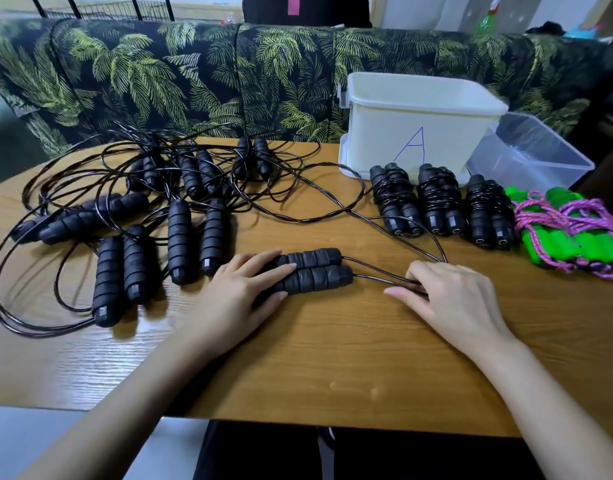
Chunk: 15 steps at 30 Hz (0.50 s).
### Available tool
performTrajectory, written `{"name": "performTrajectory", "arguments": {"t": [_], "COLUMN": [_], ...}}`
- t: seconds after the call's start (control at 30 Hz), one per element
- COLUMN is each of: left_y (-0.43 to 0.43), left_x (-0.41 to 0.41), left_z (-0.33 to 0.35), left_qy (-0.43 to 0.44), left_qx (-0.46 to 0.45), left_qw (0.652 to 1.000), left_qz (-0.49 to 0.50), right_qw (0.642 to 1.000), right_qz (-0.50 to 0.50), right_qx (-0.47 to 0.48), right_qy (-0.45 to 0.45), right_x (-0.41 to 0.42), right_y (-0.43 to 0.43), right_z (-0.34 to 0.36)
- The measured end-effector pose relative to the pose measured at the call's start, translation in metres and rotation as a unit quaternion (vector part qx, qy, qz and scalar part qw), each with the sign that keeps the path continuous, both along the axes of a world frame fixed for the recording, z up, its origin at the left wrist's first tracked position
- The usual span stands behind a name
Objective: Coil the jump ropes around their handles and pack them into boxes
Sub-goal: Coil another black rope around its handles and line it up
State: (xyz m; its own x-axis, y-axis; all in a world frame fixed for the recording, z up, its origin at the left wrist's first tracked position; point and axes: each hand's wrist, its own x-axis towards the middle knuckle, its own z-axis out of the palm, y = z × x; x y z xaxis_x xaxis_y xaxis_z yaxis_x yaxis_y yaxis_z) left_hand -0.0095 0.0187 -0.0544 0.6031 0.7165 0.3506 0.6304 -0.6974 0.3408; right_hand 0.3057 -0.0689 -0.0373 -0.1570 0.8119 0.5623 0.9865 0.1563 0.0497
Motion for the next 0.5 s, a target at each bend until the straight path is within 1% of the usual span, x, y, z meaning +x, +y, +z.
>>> {"name": "performTrajectory", "arguments": {"t": [0.1,0.27,0.4,0.5], "left_y": [0.005,0.017,0.019,0.019], "left_x": [0.013,0.032,0.034,0.035], "left_z": [0.004,0.003,0.000,0.001], "left_qy": [0.010,0.019,0.019,0.013], "left_qx": [-0.004,-0.001,0.003,-0.001], "left_qw": [1.000,0.999,0.999,0.999], "left_qz": [0.014,0.027,0.029,0.032], "right_qw": [1.000,1.000,0.999,0.997], "right_qz": [0.016,0.008,0.030,0.078], "right_qx": [-0.007,-0.011,0.018,0.016], "right_qy": [-0.009,-0.021,-0.021,-0.012], "right_x": [0.007,0.011,-0.016,-0.050], "right_y": [-0.004,-0.010,-0.018,-0.031], "right_z": [-0.001,-0.004,-0.009,-0.015]}}
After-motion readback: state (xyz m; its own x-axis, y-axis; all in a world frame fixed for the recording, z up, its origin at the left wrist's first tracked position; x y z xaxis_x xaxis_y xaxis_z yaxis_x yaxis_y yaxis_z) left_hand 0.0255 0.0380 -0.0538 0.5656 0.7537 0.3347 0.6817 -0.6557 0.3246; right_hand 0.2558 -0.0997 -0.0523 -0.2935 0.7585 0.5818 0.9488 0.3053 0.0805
